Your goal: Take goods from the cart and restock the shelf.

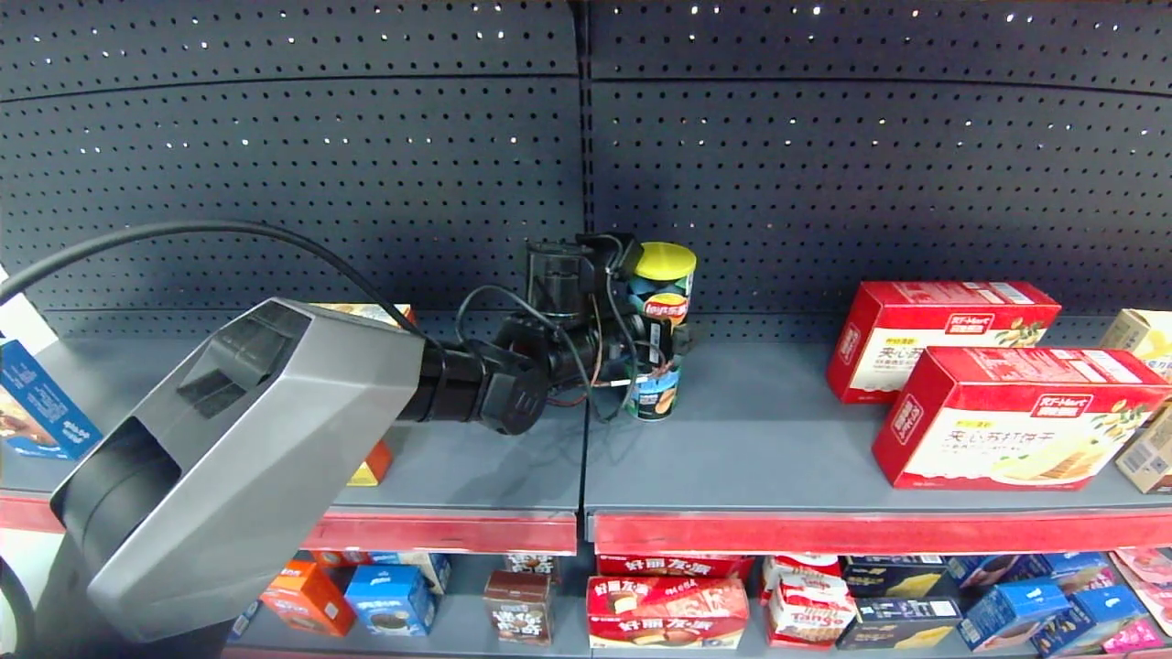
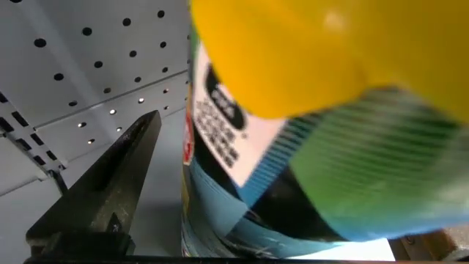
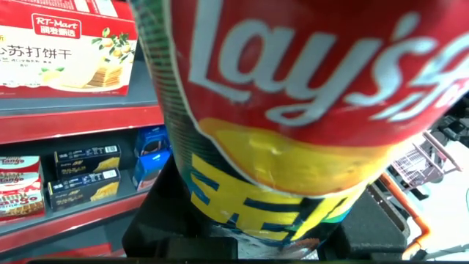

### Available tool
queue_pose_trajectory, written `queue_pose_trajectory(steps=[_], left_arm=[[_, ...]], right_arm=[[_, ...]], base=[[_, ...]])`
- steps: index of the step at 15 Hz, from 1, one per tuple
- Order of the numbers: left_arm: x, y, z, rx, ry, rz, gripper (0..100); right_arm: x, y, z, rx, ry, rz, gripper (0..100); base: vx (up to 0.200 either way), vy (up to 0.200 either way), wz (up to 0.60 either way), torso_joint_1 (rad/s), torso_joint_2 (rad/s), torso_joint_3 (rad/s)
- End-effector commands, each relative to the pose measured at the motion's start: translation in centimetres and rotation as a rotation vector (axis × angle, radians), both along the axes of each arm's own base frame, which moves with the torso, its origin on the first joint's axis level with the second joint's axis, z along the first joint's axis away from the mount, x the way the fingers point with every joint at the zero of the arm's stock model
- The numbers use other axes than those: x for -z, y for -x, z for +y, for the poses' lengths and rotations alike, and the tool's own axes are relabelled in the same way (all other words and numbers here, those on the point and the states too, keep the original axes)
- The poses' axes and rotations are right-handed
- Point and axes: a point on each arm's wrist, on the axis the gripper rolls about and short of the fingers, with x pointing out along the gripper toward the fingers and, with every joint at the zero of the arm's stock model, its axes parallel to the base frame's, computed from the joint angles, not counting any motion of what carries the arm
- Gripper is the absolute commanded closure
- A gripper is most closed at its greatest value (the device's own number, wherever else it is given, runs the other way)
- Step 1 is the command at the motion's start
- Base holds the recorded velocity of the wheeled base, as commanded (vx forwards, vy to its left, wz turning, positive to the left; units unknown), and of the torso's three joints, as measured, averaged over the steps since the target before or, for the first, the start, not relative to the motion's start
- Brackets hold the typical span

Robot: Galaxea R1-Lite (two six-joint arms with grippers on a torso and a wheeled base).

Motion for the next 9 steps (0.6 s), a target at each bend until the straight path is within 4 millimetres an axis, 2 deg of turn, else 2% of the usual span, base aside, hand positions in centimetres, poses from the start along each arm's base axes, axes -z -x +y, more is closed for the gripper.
queue_pose_trajectory(steps=[1, 9], left_arm=[[0.01, -0.01, 0.01, 0.0, 0.0, 0.0, 0], [0.19, -0.03, -0.21, -0.022, -0.002, 0.001, 0]], right_arm=[[-0.02, 0.04, 0.02, 0.001, 0.001, -0.002, 100], [0.24, 0.25, 0.09, 0.001, 0.003, -0.006, 100]], base=[[0.0, 0.0, 0.0, 0.0, 0.0, 0.0], [0.0, 0.0, 0.0, 0.0, 0.0, 0.0]])
